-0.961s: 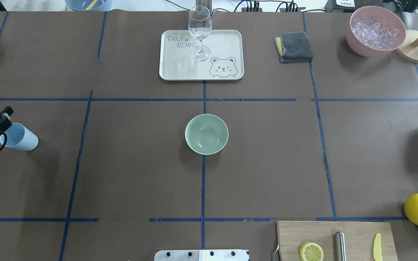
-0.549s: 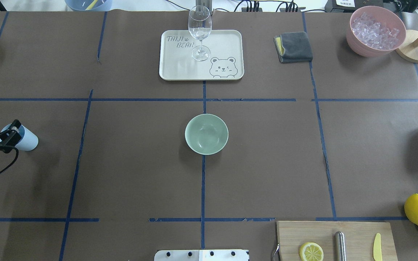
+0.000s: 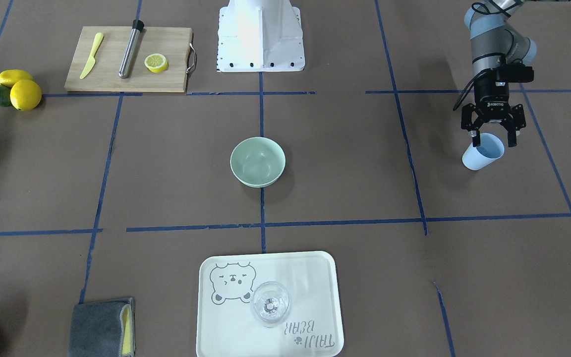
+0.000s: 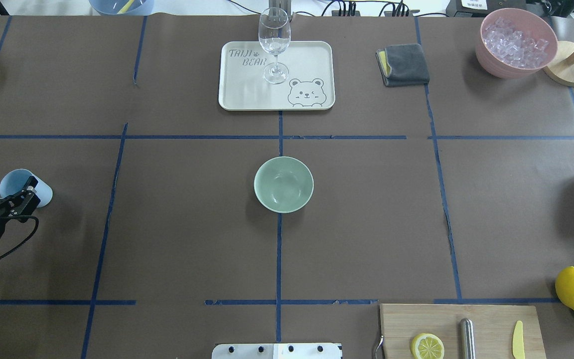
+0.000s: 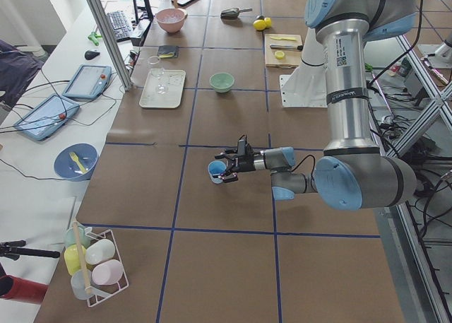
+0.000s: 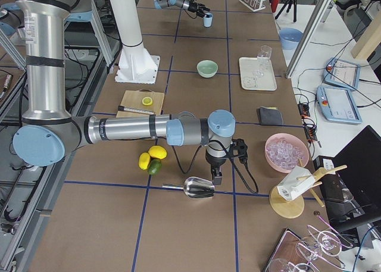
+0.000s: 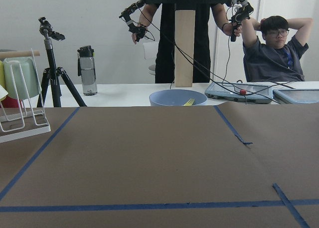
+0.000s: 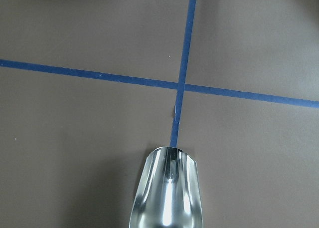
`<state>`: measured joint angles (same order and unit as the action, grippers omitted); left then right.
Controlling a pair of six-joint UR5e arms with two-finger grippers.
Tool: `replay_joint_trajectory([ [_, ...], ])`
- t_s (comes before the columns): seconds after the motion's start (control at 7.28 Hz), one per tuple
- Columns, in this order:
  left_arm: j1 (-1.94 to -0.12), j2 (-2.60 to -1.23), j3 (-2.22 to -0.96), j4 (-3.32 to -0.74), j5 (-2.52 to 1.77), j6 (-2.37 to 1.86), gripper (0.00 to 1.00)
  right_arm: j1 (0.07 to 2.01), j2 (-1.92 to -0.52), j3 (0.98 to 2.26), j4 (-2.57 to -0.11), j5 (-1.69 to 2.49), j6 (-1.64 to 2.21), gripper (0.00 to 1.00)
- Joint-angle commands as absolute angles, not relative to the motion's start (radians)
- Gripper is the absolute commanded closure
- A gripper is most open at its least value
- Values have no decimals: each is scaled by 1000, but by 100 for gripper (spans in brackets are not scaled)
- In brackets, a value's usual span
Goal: Pour ice into bowl
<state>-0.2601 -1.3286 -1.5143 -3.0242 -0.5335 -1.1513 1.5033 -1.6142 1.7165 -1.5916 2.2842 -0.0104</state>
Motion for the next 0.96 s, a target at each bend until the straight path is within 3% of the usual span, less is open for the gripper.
replay_joint_trajectory([
  [0.0,-247,-1347,-1470,-3027,-519,-1167,0,1503,-1614,1715,-1592,2284,-9,0],
  [0.82,-206,-1428,-1351,-3028,-480,-1204,0,1503,-1612,1715,-1591,2283,-11,0],
])
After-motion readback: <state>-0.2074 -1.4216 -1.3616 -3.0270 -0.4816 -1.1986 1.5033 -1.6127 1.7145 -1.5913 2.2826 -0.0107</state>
